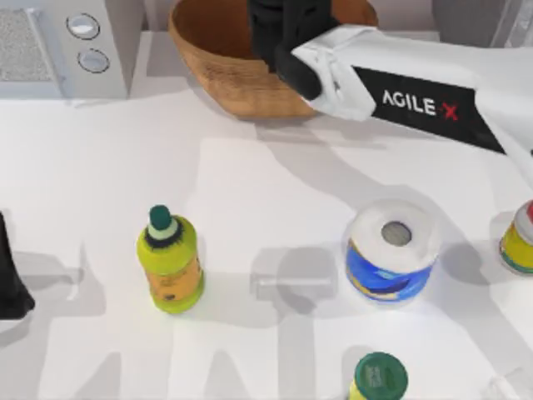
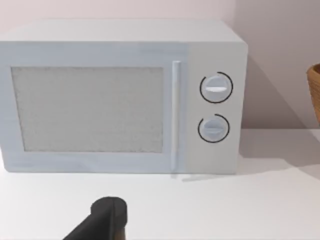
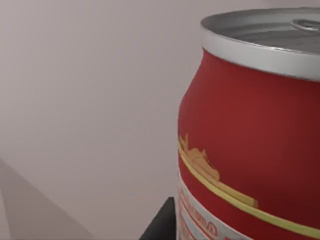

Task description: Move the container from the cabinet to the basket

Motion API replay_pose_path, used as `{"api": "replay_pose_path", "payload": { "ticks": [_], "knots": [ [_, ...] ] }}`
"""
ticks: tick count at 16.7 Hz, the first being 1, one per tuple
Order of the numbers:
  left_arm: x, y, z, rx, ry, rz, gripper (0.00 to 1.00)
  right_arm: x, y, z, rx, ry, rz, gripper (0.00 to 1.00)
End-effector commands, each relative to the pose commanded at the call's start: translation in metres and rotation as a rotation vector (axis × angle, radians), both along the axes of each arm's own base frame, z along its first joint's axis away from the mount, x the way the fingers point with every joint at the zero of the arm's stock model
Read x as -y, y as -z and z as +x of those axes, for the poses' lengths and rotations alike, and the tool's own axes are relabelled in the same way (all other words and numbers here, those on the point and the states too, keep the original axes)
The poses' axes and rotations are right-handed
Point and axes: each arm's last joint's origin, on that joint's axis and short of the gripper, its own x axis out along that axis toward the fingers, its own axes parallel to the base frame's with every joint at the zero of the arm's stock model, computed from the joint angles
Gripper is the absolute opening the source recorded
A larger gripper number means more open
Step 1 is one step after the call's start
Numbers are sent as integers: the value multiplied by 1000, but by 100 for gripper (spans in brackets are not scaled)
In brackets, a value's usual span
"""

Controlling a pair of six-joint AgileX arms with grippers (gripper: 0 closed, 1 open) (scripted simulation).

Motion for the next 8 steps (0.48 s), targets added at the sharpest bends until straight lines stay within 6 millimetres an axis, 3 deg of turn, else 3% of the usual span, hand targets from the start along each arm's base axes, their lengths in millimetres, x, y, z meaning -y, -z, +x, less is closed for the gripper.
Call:
{"api": "replay_pose_path", "payload": {
  "ticks": [8],
  "knots": [
    [0, 0, 0, 0, 0, 0, 100, -2, 5, 21, 12, -2, 7, 0]
  ]
}}
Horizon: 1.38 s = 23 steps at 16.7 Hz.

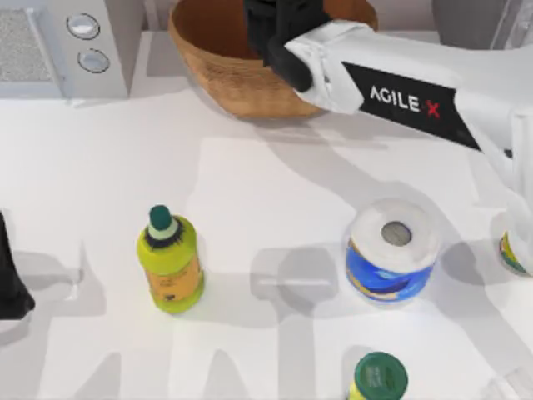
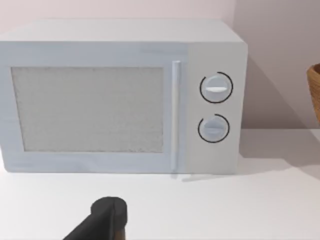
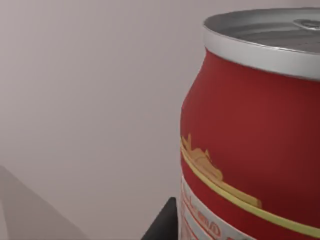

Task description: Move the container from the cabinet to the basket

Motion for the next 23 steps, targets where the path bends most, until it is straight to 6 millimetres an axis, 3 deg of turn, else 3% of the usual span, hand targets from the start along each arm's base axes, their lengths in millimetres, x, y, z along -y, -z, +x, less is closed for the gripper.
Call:
{"api": "replay_pose_path", "payload": {
  "ticks": [4, 17, 23],
  "knots": [
    [0, 0, 0, 0, 0, 0, 100, 0, 0, 0, 0, 0, 0, 0],
    [0, 0, 0, 0, 0, 0, 100, 0, 0, 0, 0, 0, 0, 98],
    [0, 0, 0, 0, 0, 0, 100, 0, 0, 0, 0, 0, 0, 100]
  ]
}}
